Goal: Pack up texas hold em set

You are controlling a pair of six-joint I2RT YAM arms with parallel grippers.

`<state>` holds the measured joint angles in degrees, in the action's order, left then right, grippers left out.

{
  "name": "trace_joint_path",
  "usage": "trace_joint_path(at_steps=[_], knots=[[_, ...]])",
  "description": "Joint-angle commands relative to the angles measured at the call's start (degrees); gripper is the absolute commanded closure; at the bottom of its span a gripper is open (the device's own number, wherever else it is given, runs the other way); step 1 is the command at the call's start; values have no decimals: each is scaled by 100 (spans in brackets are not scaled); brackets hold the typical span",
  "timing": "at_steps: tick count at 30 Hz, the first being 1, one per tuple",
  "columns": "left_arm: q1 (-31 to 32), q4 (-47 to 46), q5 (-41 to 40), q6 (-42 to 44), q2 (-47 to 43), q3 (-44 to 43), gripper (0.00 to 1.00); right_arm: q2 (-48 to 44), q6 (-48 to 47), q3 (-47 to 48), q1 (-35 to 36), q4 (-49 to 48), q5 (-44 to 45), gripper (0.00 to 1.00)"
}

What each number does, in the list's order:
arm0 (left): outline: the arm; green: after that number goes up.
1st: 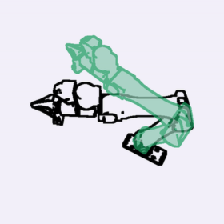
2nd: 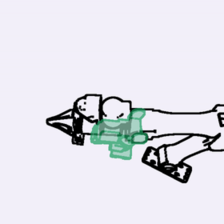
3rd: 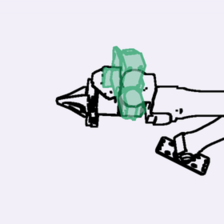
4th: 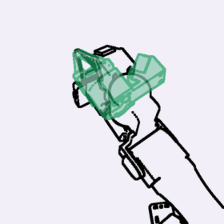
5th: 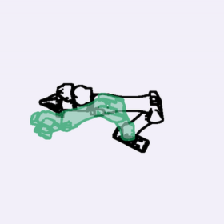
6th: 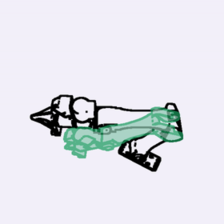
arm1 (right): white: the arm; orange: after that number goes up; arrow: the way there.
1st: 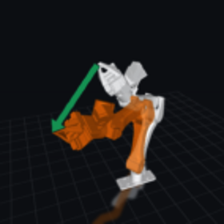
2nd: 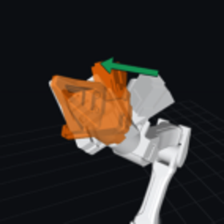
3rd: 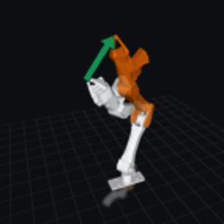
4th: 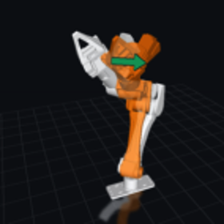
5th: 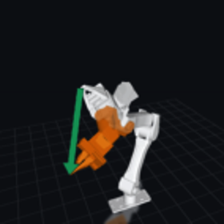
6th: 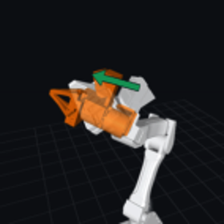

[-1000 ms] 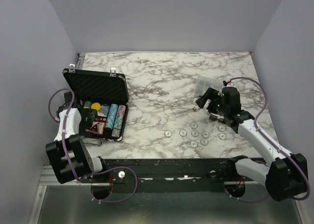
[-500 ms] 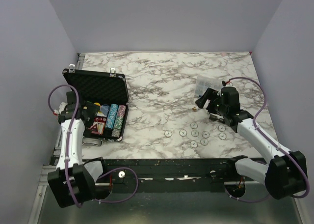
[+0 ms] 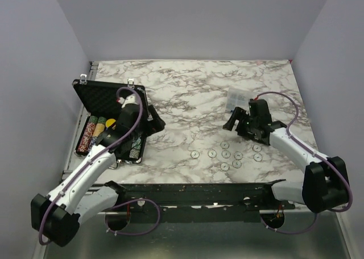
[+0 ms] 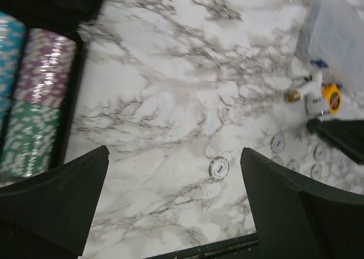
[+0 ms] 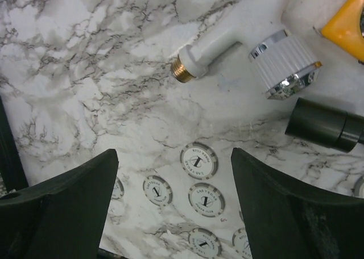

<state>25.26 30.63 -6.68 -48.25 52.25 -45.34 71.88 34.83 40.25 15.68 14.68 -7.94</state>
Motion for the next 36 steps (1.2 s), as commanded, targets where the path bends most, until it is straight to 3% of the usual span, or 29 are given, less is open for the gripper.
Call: trace_joint_path(at_steps=[1,5,9,10,13,21,26,36], knots=[[1020,-1092,729,1367,927,-637,1,183,501,428,107,1355,373,15],[1721,-1078,1309,2140,1855,-1613,2,368,1071,672,97,2352,1007,12],[1930,-732,1963,2541,2501,-2416,2,463,1527,767,-32,3287,2126,10],[1930,41,2248,2604,2965,-3182,2,298,1615,635,-546,3502,1971,10],[1935,658,2694,2865,3338,-3844,2,132,1632,444,-914,3503,1676,11],[1939,228,2783,3051,3019,-3080,2,453,1554,390,-1313,3785,1684,17],[1930,274,2590,3168,3014,-3112,2,505,1381,-3,-1844,3389,1290,25],[1915,272,2619,3181,3223,-3130,2,966,1392,43,-1868,3158,1382,28]])
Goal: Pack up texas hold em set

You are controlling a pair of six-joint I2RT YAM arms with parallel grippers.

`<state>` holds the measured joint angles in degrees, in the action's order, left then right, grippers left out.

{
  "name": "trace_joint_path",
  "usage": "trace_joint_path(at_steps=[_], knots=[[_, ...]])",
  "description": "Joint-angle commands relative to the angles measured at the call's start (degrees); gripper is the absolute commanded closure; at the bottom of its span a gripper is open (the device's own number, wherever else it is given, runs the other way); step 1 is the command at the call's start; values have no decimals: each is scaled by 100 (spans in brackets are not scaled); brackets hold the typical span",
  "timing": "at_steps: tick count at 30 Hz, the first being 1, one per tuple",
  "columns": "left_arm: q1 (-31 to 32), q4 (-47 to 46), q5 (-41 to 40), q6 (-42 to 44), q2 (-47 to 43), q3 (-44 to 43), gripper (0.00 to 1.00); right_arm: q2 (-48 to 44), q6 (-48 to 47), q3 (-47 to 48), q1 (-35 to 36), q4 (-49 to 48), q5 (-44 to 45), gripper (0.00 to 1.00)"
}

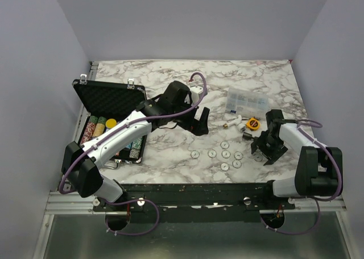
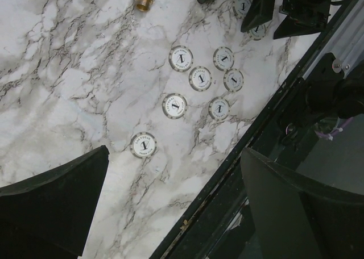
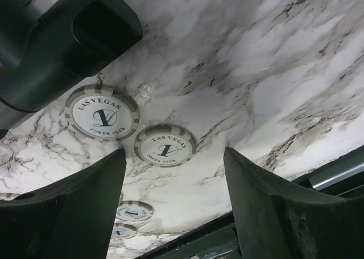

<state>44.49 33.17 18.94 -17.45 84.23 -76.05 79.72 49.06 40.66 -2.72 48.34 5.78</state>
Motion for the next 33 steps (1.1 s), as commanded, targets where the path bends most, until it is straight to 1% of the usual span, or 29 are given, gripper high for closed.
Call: trace_joint_path(at_steps=[1,5,11,21,24,27,30,31,33], knots=[[-17,20,57,102,40,-59,2,236,-32,18,-34,-215,8,29],[-84,-8,134,68,91,-52,2,378,-72,124,-34,-280,12,34],[-155,-41,267,23,134,-46,2,509,-166,298,-28,-173,103,38],[-274,-94,410,-43,148,-33,2,424,53,-170,-33,-420,-128,51],[-279,-113,460,-64,163,-18,2,372,61,-151,-33,-409,-95,54],[-283,-122,475,-65,162,-15,2,310,6,-82,-32,-348,-55,55],[-282,-118,470,-65,165,-15,1,221,-91,9,-31,-254,-95,58],[-282,-118,479,-65,169,-15,1,199,-117,24,-35,-218,-110,62],[-283,-120,494,-74,164,-14,2,109,-137,53,-24,-137,-135,62]])
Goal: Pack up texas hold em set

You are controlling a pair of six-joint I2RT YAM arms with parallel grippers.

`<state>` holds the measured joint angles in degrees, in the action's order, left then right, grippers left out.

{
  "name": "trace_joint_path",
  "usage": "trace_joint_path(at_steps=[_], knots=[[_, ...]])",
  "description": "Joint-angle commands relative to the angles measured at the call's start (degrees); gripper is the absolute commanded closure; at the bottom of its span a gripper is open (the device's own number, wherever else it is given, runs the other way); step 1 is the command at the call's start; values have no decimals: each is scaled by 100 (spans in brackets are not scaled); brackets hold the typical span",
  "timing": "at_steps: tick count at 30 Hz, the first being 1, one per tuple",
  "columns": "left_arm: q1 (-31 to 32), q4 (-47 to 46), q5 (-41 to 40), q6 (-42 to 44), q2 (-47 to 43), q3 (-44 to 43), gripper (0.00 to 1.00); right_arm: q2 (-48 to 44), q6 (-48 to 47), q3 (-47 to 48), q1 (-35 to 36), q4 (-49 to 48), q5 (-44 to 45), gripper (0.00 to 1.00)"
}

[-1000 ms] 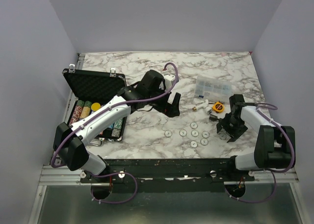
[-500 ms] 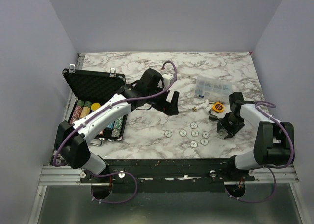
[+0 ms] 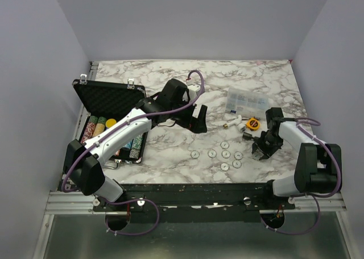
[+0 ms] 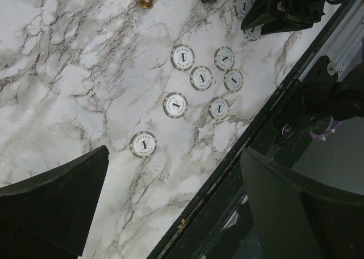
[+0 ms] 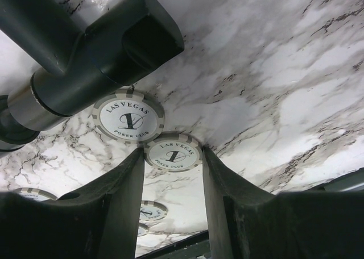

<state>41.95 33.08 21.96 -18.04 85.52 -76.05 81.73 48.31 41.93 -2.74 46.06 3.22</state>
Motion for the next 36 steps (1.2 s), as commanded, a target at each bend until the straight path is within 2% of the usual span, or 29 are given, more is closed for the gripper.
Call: trace_joint_path(at_steps=[1,7,15,27,36], knots=[[-23,-110,203,-23,30,-14,2,-124,-66,-48,-24,129,132,63],[-28,-131,256,-50,26,-7,2,-379,-186,72,-20,252,51,70],[-27,-158,279,-68,22,18,2,-351,-238,282,65,226,-287,70],[-25,-162,318,-77,-20,36,2,-66,459,560,1308,84,-509,70],[-21,-156,309,-63,-61,39,2,138,638,485,1613,-175,-542,69]])
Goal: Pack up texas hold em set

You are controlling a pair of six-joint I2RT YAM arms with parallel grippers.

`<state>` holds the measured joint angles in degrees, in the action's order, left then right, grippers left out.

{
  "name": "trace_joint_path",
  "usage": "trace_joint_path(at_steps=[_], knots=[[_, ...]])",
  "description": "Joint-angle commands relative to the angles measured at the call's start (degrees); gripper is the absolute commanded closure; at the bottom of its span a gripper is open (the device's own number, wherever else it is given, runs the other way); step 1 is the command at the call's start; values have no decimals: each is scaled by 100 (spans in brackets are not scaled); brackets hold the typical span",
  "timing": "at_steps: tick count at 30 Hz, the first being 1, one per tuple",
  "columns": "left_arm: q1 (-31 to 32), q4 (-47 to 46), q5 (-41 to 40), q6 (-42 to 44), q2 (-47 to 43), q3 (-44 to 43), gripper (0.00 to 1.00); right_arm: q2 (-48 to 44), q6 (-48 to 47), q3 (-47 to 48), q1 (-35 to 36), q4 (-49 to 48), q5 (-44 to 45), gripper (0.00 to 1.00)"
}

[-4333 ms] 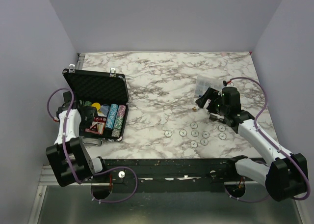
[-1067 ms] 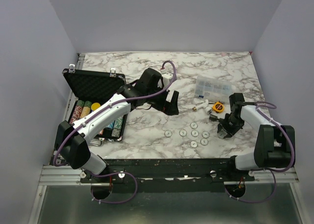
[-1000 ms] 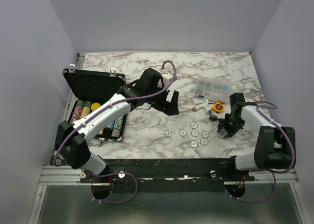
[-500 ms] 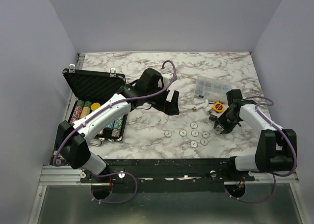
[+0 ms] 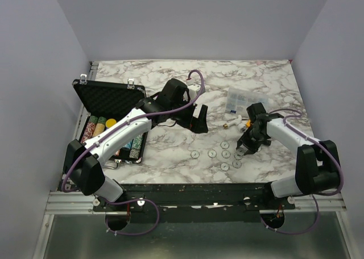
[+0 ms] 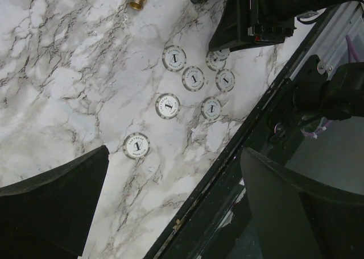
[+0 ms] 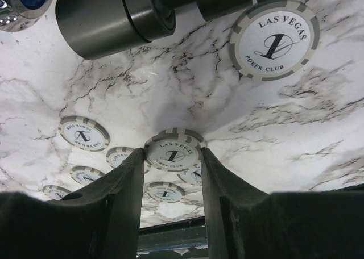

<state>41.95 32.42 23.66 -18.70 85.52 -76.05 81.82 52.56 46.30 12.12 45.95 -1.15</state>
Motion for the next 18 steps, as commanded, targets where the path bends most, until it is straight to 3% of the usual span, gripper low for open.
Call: trace_joint_path(at_steps=[1,18], knots=[[-21,-92,139,-1,-63,38,1,148,239,63,160,-173,-105,68],[-16,-105,157,7,-63,49,2,193,326,-80,331,1,223,63]])
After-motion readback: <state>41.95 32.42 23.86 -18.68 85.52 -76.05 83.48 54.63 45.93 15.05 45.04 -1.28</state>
